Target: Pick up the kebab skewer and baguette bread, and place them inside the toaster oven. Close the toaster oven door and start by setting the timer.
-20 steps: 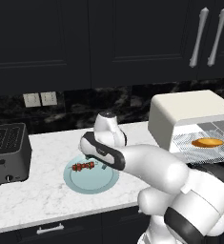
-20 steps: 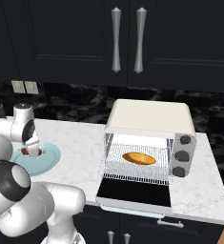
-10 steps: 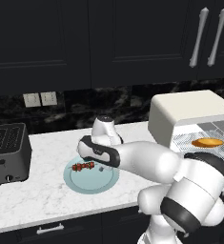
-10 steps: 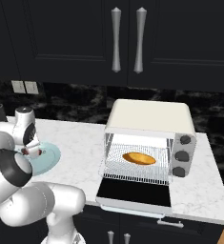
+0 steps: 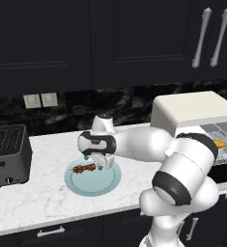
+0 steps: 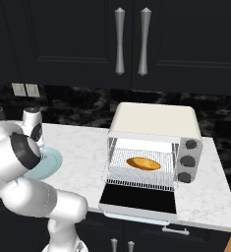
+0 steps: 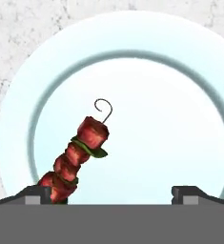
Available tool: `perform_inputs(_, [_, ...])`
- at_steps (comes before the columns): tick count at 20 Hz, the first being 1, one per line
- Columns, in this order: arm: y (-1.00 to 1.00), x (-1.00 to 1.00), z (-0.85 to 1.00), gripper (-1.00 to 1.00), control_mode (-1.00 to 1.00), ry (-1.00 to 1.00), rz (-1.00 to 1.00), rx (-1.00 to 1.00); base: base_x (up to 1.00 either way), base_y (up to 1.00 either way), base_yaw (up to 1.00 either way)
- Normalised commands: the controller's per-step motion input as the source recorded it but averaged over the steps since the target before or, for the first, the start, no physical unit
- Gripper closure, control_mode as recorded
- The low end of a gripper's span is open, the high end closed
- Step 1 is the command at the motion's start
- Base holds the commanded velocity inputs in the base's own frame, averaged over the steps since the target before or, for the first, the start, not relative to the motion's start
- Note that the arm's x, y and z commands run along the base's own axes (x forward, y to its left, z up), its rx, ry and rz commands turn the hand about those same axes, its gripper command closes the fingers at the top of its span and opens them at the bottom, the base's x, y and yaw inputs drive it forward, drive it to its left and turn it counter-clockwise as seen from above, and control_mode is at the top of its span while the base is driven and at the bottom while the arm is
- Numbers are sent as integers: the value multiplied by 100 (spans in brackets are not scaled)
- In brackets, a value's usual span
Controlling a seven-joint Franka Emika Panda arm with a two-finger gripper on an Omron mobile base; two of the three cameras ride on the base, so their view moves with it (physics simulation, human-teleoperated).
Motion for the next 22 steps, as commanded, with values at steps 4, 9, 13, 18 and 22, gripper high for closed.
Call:
perform_inputs(4, [25, 9, -24, -100, -100, 10, -12, 0, 0, 0, 0])
perform_inputs(9, [13, 8, -26, -100, -100, 3, -10, 0, 0, 0, 0])
perform_inputs(13, [0, 13, -21, -100, -100, 0, -3, 0, 0, 0, 0])
perform_inputs(18, [2, 13, -24, -100, -100, 0, -2, 0, 0, 0, 0])
perform_inputs(22, [6, 2, -26, -100, -100, 1, -3, 0, 0, 0, 0])
